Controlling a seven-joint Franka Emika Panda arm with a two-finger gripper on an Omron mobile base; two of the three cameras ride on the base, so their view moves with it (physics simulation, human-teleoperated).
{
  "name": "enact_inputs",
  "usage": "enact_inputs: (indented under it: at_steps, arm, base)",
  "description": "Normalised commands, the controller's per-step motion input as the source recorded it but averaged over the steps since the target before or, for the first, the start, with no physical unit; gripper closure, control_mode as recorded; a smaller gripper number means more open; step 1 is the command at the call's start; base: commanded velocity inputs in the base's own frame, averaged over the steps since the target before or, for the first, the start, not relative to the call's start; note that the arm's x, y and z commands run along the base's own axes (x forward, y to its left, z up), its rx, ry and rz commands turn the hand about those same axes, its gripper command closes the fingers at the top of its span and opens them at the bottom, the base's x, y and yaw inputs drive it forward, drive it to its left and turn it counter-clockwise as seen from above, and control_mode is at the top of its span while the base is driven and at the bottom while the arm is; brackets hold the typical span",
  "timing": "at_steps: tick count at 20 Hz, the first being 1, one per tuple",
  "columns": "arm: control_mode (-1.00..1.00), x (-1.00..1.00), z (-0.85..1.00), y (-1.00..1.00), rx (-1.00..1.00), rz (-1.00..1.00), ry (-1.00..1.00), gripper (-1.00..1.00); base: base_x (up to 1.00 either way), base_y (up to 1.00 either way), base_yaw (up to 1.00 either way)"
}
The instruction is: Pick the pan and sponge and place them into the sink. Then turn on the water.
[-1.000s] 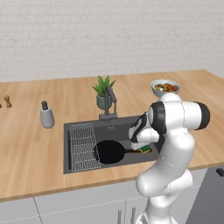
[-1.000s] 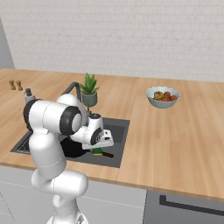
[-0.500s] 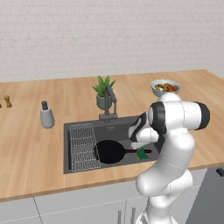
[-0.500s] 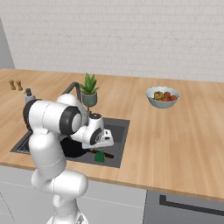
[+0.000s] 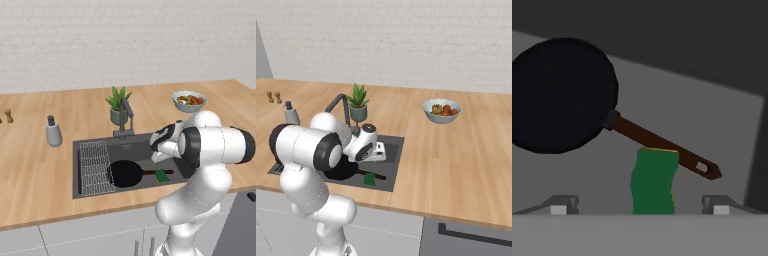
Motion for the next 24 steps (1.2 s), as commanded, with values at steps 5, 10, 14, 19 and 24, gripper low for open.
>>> enact_inputs:
  at_steps: [5, 10, 14, 19, 24]
  arm:
    - [-1.00, 0.02, 0.78, 0.10, 0.10, 0.00, -0.01, -1.00]
    - [-1.00, 0.13, 0.69, 0.06, 0.09, 0.01, 0.01, -1.00]
    - [-1.00, 0.06, 0.25, 0.00, 0.04, 0.00, 0.09, -1.00]
    - [-1.00, 0.00, 0.00, 0.00, 0.00, 0.00, 0.00, -1.00]
    - [-1.00, 0.10, 0.00, 0.27, 0.00, 0.00, -0.02, -1.00]
  base:
    - [0.00, 0.00, 0.00]
    - [0.00, 0.00, 0.00]
    - [0.00, 0.00, 0.00]
    - [0.00, 0.00, 0.00]
    - [0.00, 0.00, 0.00]
